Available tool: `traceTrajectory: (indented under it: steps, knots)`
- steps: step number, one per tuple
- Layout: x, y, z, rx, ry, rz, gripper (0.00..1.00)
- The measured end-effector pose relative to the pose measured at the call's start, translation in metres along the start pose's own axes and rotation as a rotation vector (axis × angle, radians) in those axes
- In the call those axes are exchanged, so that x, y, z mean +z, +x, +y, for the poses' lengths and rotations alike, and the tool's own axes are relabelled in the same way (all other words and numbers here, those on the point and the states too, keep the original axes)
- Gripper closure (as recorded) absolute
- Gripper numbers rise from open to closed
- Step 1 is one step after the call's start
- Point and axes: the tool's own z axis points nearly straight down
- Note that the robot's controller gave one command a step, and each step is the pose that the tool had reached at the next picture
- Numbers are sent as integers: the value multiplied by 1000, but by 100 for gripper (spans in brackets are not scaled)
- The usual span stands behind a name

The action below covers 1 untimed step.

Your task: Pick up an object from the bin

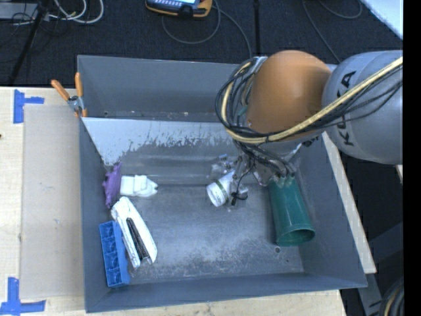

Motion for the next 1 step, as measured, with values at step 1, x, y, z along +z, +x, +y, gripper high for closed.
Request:
traceTrajectory:
  steps: [1]
  knots:
    - [-135, -9, -4, 13, 2, -10, 100]
